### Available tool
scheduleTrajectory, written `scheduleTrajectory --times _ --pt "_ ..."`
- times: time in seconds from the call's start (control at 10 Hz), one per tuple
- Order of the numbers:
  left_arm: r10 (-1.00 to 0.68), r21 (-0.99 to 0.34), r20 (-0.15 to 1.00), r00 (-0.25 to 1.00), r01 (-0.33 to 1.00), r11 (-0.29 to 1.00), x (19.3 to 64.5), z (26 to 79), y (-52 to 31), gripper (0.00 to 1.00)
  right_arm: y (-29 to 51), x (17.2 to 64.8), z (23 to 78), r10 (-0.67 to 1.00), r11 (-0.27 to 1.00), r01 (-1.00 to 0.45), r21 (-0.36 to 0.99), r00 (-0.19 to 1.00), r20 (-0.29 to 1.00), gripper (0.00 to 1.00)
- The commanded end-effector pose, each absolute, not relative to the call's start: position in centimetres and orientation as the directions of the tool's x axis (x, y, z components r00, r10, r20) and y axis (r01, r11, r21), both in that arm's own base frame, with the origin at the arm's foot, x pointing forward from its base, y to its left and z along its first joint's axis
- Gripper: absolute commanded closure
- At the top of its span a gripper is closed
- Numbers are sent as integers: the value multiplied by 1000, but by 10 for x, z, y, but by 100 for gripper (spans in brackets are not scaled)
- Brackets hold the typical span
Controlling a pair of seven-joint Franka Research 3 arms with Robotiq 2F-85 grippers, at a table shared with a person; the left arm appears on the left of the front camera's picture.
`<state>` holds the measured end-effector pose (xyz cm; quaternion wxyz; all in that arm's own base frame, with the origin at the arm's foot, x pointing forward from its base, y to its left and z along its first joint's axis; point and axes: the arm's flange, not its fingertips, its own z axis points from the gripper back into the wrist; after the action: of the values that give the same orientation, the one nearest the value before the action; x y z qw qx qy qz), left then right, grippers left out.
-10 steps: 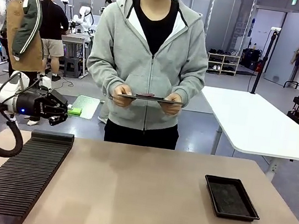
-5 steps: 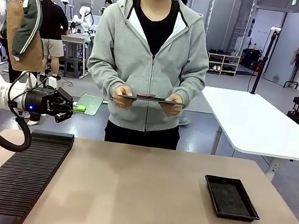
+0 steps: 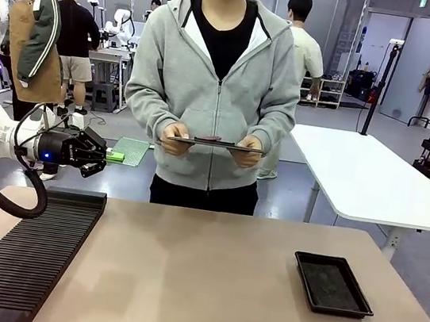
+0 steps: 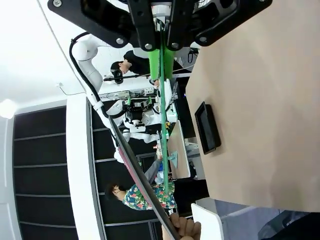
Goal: Inspect the PCB.
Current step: Pick up the Blank PCB and present it to the human, then release the Blank PCB you were holding.
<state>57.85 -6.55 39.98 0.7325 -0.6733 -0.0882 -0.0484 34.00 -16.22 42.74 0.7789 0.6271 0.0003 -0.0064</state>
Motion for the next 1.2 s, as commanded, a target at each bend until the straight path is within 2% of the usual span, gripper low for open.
scheduleTrajectory --times 0.0,1.1 --pt "52 -976 203 978 197 94 578 402 -65 97 -163 341 429 -12 215 15 977 1000 -12 0" --pt "52 -976 203 978 197 94 578 402 -65 97 -163 341 429 -12 215 15 977 1000 -12 0"
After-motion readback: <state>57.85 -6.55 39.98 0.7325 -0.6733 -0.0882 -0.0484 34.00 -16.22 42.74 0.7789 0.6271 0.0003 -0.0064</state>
